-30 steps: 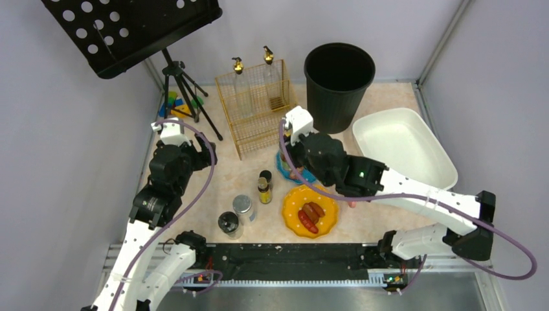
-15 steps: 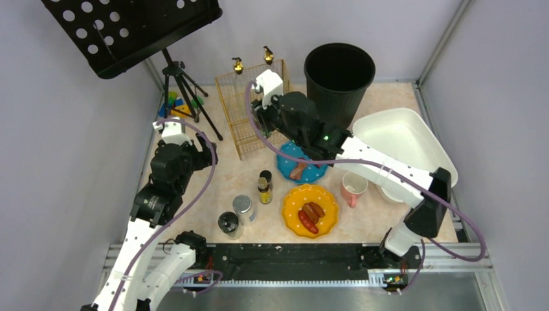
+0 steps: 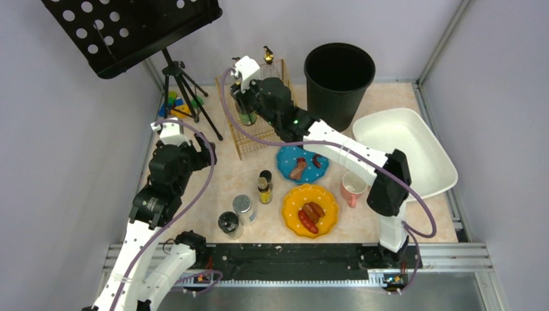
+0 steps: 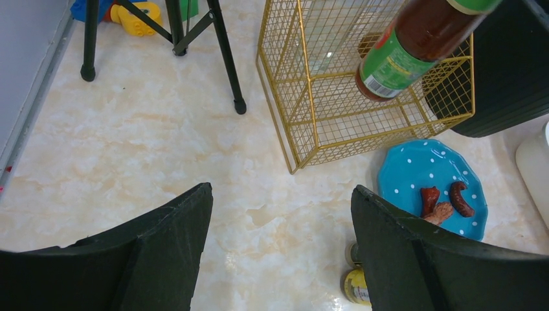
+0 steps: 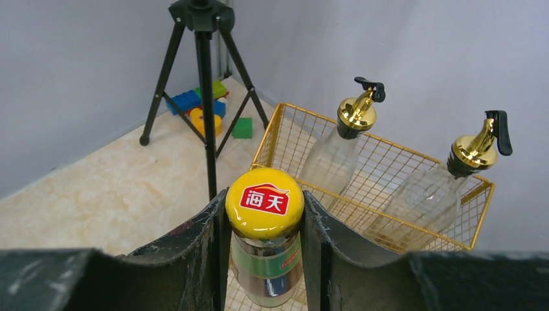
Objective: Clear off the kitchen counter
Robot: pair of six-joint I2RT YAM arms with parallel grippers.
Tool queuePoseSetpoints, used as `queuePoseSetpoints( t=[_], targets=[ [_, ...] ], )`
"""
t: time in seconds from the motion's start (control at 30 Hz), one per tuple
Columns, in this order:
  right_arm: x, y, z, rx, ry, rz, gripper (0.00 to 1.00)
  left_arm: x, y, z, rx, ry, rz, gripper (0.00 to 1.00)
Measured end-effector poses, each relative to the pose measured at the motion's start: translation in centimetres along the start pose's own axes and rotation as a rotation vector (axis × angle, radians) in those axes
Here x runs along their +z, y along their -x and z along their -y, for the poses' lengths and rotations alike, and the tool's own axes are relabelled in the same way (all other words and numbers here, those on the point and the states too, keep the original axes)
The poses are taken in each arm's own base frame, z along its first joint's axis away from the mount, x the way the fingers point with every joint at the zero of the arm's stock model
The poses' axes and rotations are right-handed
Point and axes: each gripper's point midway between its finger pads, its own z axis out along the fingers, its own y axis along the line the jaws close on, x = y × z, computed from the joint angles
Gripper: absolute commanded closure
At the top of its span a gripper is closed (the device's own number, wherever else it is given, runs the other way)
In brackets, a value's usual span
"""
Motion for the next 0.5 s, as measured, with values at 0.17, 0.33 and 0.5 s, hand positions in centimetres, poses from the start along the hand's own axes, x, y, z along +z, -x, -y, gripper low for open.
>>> queuePoseSetpoints(
  t=[0.17,0.33,0.5],
  targets=[
    [2.4,-0.7,1.1,0.007,-0.016,0.009,1.0,0.0,0.0,0.1,0.0,-0.004,-0.001,0.18],
    [4.2,-1.1,1.7,0.024,-0.022,0.024,1.0,-0.2,0.0,0.3,-0.002,-0.018,-0.001,0.18],
    [5.6,-1.0,2.0,0.046,-0.023,0.046,1.0,-0.2,0.0,0.4,-0.002,-0.027,-0.004,0.18]
  ],
)
